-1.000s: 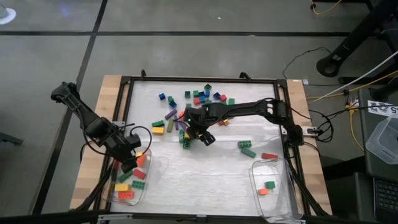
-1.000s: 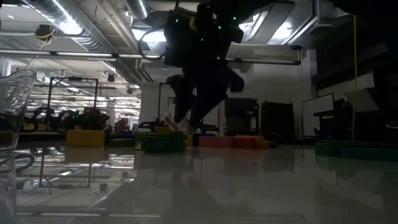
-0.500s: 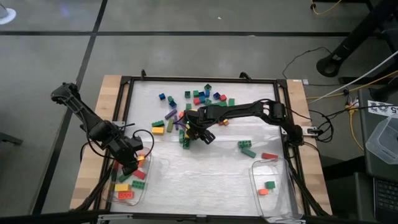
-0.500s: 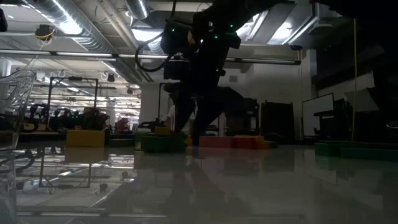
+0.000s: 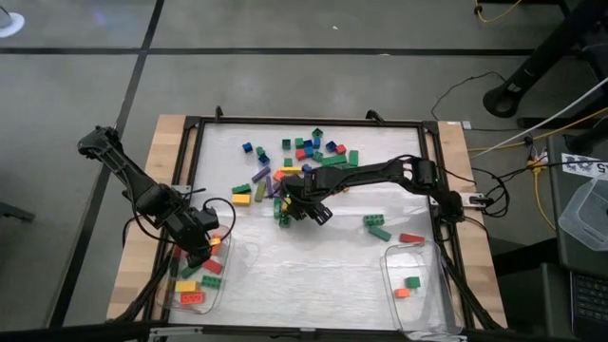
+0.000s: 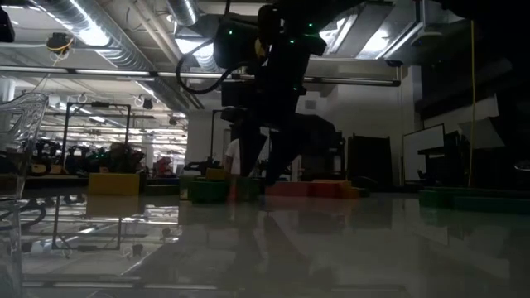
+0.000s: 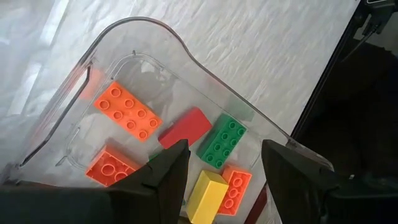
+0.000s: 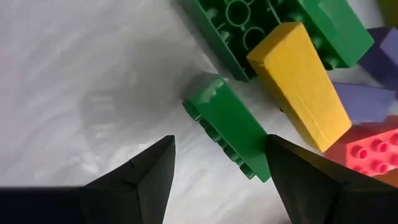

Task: Sort blocks by size
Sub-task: Put the large green game piece into the left transparent bin

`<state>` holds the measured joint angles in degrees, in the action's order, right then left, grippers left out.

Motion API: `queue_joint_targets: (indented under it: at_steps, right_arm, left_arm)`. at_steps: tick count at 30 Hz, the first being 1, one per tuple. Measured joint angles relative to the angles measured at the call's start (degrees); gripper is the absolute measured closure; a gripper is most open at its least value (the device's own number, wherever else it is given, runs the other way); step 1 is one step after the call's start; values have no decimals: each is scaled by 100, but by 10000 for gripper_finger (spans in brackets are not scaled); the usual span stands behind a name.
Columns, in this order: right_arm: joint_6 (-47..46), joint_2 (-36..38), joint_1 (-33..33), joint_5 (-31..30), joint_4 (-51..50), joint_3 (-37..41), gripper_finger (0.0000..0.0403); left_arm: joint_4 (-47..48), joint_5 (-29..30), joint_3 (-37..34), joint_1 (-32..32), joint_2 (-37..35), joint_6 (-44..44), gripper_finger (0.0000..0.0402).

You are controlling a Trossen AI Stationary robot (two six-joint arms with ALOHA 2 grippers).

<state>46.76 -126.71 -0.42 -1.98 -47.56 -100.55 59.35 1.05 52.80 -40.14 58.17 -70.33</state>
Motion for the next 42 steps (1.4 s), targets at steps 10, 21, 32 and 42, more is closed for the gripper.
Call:
queue_joint_targets:
  at_steps: [10, 21, 32, 42]
  right_arm:
    - [349, -21, 181, -733, 38, 15, 155]
    - [619, -27, 245, -937, 90, 17, 155]
    - [780, -27, 318, -1095, 114, 17, 155]
    - [932, -27, 419, -1179, 178, 17, 155]
  left_arm:
    - [0, 8, 0, 0, 0, -15, 211]
    - [0, 28, -2, 0, 0, -17, 211]
    - [0, 113, -2, 7, 0, -17, 211]
    - [-1, 117, -2, 7, 0, -17, 211]
